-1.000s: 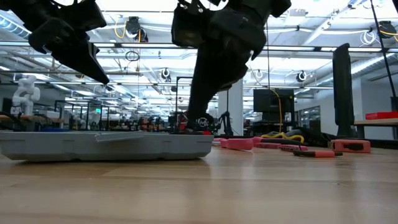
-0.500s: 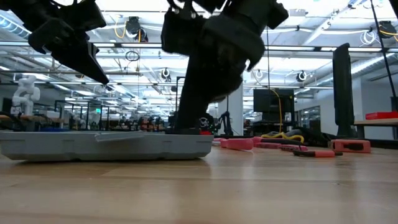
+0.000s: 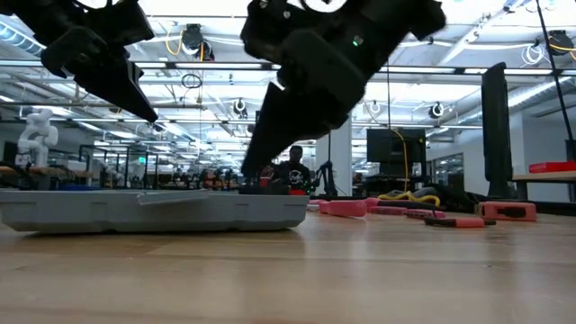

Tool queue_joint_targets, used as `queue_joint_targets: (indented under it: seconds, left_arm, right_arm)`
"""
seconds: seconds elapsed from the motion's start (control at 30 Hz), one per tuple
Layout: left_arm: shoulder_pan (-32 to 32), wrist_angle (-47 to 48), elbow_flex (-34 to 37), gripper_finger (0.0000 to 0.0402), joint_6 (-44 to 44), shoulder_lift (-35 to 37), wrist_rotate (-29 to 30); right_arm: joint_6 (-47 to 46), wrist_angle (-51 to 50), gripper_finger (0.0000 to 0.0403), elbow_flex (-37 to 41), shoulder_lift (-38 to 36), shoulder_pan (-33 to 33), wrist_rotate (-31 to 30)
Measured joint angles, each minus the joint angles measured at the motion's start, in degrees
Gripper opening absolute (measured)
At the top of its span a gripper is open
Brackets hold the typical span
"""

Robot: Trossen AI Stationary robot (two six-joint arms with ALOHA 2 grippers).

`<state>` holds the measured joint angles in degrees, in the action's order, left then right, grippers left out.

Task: Prefit tool cases
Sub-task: Put the pink electrical tape into the gray prefit tool case

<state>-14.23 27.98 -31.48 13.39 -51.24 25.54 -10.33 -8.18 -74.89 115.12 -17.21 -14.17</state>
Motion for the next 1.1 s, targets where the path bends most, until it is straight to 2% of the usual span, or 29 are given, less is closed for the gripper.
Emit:
queue_joint_targets:
  seconds: [0.13,0.37,0.63,0.77,0.93,1.1]
  left_arm:
    - [-0.49,0.13,0.00,0.0013,1.19,0.00,-0.02]
    - [-2.21,-0.06,0.00,0.0013,1.37,0.00,-0.11]
    - [-3.06,-0.04,0.00,0.0013,2.84,0.00,0.22]
    - [-3.05,-0.01,0.00,0.0013,2.85,0.00,0.40]
    - [-3.05,-0.05,0.00,0.0013,2.88,0.00,0.46]
    - [-3.06,0.00,0.00,0.0013,2.86,0.00,0.46]
  right_arm:
    - [-6.73,15.46,0.0000,7.57,-0.60,-2.27,-8.47]
    - [-13.45,37.76,0.0000,20.54,-0.49,-7.34,-18.54]
    - [-10.70,48.42,0.0000,22.83,0.19,-6.27,-18.55]
    - [-11.33,50.57,0.0000,21.36,3.88,-5.23,-14.29]
    - [-16.46,53.64,0.0000,19.00,9.26,-4.15,-12.05]
    - [-12.80,56.95,0.0000,19.36,9.04,-4.14,-11.15]
